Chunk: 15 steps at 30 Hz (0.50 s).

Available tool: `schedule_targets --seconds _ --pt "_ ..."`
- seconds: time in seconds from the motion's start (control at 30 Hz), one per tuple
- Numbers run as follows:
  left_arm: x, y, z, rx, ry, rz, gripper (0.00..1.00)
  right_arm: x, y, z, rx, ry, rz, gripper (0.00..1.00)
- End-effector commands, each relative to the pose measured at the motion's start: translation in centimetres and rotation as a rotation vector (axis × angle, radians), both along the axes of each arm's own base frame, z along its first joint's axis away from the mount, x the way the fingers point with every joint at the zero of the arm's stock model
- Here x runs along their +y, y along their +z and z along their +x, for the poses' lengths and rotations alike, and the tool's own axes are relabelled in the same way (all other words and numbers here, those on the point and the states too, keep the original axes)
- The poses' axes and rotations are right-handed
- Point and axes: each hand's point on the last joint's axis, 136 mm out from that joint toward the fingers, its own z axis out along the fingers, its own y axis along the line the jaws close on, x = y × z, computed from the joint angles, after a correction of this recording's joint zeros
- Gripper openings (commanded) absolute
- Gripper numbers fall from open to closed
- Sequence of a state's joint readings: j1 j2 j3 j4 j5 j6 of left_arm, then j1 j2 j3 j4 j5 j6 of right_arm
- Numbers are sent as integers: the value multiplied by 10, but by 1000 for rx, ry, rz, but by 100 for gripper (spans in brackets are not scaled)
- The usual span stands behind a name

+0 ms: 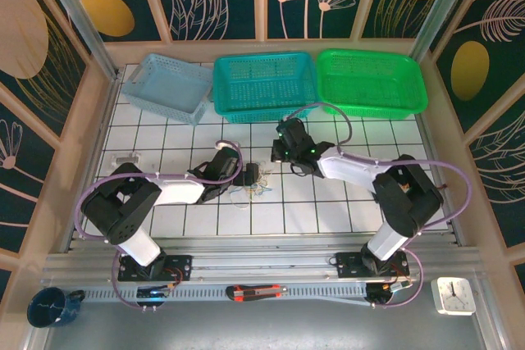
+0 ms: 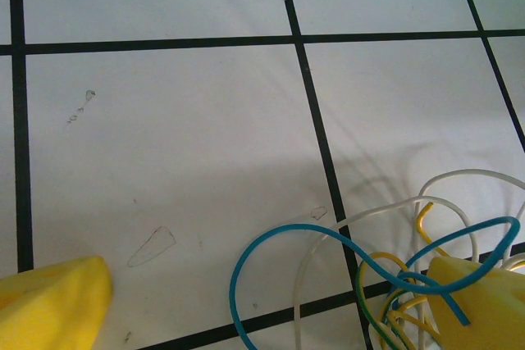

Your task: Untangle the cables

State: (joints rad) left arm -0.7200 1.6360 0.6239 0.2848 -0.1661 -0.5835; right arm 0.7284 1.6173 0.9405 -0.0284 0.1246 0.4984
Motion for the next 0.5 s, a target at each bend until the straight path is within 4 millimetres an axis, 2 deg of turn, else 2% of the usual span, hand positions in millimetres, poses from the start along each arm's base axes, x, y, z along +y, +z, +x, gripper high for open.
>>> schedule_targets --seconds 0.0,0.07,0.13,0.3,0.47 --pt "12 -19 -12 58 2 44 99 -9 -5 -2 -2 -5 -76 17" --pt "12 -20 -13 59 2 44 99 -10 -16 -2 17 -3 -103 33" --pt "12 -21 -13 61 3 43 99 -10 -30 -2 40 -2 -128 38" --pt "11 -21 -12 59 2 41 99 -7 -56 -4 73 6 -175 38" --pt "11 -24 -13 67 -1 47 99 0 -67 -5 82 20 -193 38"
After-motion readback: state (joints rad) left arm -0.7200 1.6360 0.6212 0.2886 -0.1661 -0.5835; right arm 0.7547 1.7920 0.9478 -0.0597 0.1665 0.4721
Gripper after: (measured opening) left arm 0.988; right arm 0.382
